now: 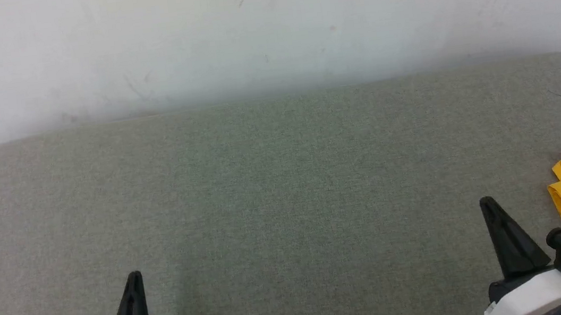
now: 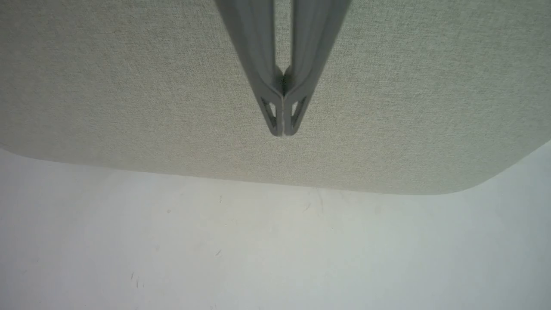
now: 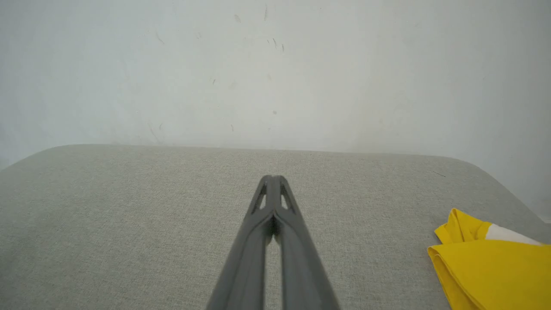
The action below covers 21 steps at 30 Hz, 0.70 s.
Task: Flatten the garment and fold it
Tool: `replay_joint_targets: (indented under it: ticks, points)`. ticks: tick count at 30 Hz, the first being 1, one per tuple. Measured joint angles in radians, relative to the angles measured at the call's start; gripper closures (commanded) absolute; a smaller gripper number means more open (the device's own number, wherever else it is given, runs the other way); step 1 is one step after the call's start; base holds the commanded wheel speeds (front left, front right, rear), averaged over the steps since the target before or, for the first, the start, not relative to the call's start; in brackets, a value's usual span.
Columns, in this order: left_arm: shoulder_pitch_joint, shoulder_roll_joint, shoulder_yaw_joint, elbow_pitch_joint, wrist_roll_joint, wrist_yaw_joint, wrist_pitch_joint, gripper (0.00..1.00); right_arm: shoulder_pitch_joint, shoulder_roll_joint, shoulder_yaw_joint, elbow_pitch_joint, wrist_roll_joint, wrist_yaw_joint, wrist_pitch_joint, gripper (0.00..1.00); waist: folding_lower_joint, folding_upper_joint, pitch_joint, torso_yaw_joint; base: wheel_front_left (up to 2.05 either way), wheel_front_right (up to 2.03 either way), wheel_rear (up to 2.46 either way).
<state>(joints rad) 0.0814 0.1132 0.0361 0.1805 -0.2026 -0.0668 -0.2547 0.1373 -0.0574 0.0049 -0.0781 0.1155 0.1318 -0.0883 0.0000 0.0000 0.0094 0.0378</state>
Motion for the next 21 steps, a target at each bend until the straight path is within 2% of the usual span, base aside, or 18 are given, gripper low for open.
replay_joint_targets:
  ticks: [21]
  points:
    - [-0.001, -0.009, -0.004, -0.026, 0.028, 0.006, 0.043, 1.00, -0.011, 0.000, 0.000, 0.012, -0.011, 0.000, 0.015, 1.00, 0.0000, 0.0000, -0.002, -0.006, 0.00, 0.00, 0.00]
